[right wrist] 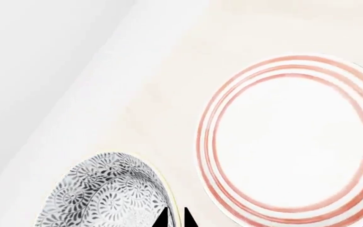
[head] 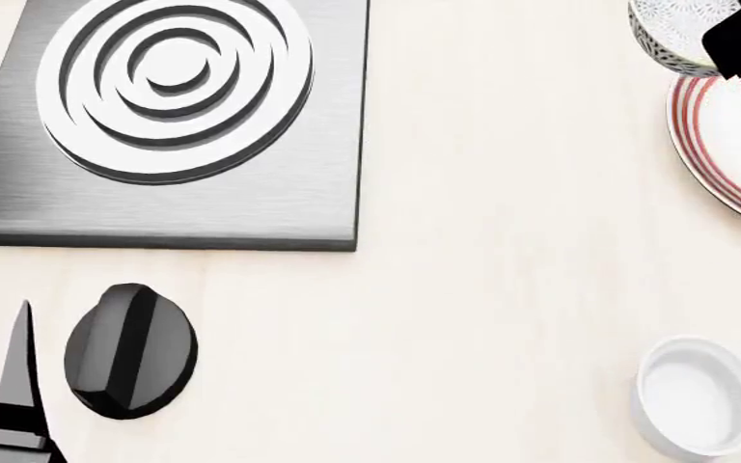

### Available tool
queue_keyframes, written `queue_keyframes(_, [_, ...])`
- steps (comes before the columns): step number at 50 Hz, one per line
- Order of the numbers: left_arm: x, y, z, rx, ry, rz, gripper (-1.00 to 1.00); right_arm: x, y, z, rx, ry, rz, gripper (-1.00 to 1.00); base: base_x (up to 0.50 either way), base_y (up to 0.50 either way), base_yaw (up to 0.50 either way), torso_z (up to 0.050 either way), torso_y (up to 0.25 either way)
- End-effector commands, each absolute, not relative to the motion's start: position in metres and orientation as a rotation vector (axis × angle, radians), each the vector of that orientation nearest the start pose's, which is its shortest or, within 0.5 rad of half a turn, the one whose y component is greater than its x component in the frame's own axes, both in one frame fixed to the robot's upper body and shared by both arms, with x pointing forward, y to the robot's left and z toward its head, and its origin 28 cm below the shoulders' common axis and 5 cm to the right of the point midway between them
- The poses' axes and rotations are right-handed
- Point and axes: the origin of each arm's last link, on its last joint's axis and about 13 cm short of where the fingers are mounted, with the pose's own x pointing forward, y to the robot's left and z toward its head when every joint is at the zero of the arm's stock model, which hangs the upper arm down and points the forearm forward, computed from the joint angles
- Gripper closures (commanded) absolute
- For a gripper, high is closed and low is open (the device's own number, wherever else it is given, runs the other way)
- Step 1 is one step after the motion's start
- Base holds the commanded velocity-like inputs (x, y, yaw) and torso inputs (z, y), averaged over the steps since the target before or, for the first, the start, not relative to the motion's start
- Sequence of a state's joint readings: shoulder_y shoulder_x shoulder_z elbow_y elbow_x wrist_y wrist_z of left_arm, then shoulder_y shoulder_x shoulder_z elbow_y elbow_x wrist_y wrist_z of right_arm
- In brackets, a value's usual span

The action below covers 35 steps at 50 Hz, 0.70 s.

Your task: Pick the akita bowl next to the ramekin and place it on the plate.

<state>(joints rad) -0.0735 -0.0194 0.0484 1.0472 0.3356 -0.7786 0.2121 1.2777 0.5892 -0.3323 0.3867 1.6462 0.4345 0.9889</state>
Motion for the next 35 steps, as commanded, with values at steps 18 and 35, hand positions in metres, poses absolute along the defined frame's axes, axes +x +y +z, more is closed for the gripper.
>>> queue_keyframes(18, [0.160, 0.223, 0.178, 0.247, -0.313, 0.018, -1.00, 0.364, -0.204, 0.338, 0.860, 0.064, -0.408, 1.00, 0.00, 0.00, 0.00, 0.000, 0.001])
queue_keyframes(35, [0.161, 0.225, 0.180, 0.249, -0.324, 0.022, -1.00, 0.381, -0.210, 0.336, 0.855, 0.085, -0.457, 1.00, 0.00, 0.00, 0.00, 0.000, 0.001])
